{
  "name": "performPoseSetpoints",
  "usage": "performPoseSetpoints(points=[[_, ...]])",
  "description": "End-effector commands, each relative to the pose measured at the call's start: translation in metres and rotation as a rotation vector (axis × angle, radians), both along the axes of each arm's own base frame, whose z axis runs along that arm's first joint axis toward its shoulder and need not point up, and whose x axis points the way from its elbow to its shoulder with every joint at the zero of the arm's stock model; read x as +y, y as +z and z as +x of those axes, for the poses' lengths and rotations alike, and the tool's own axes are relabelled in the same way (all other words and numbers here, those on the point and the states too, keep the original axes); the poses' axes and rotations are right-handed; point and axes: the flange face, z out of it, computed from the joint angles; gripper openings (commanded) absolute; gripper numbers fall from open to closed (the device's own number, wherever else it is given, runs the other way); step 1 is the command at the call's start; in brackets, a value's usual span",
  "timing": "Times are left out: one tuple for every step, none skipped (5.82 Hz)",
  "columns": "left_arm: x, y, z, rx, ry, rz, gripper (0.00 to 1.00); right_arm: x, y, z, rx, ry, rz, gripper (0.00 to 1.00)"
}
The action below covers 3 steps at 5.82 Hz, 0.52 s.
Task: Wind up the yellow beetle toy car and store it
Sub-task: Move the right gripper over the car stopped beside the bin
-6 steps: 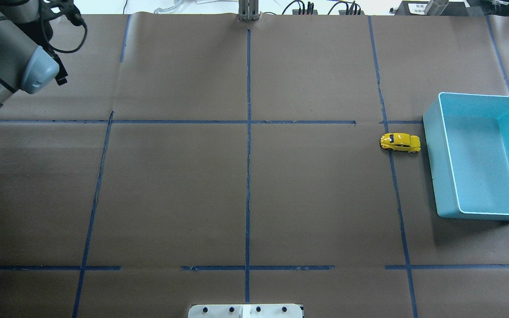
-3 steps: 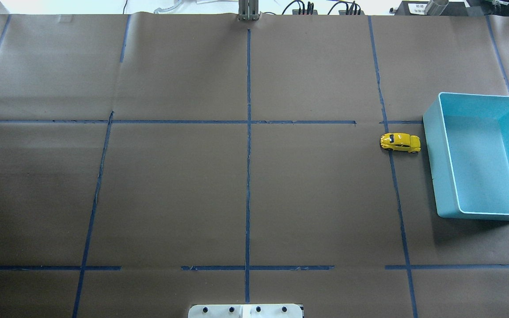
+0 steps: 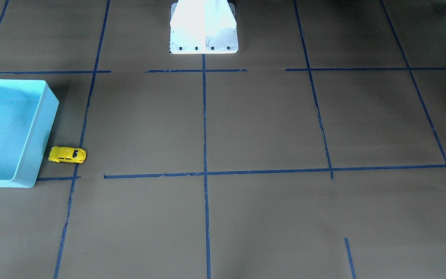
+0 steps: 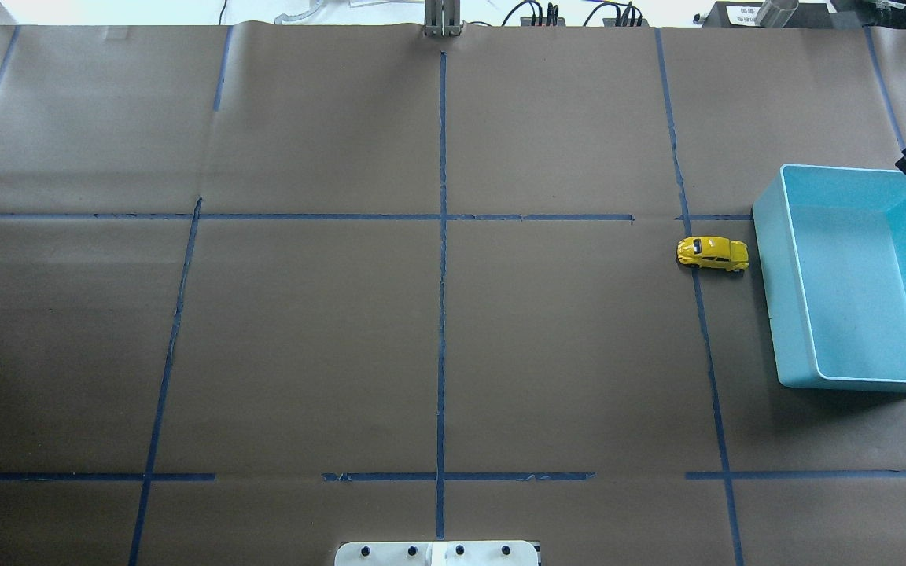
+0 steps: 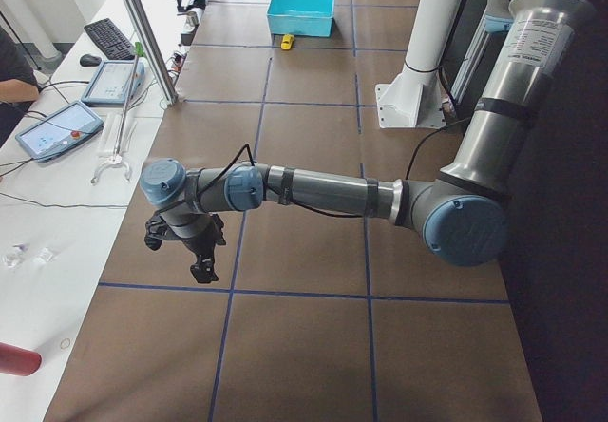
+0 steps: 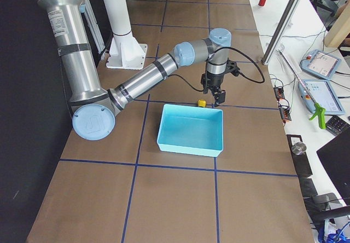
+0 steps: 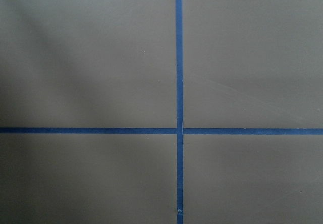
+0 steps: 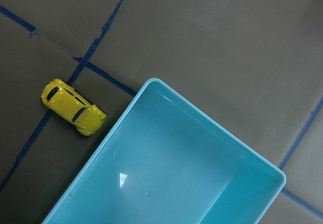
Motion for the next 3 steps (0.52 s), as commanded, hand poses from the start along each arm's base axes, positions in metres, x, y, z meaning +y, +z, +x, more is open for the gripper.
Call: performPoseSetpoints(points=[[0.027, 0.032, -0.005, 0.012, -0.017, 0.019, 1.0, -0.008, -0.008, -0.017, -0.013, -0.159, 0.167, 1.0], [0.034, 0.041, -0.005, 0.012, -0.019, 0.034, 1.0, -0.004, -0.018, -0.044, -0.06, -0.213, 0.221, 1.0], [0.034, 0.039, -0.005, 0.012, -0.02, 0.037, 1.0, 0.002, -0.027, -0.064, -0.12, -0.259, 0.267, 1.0]])
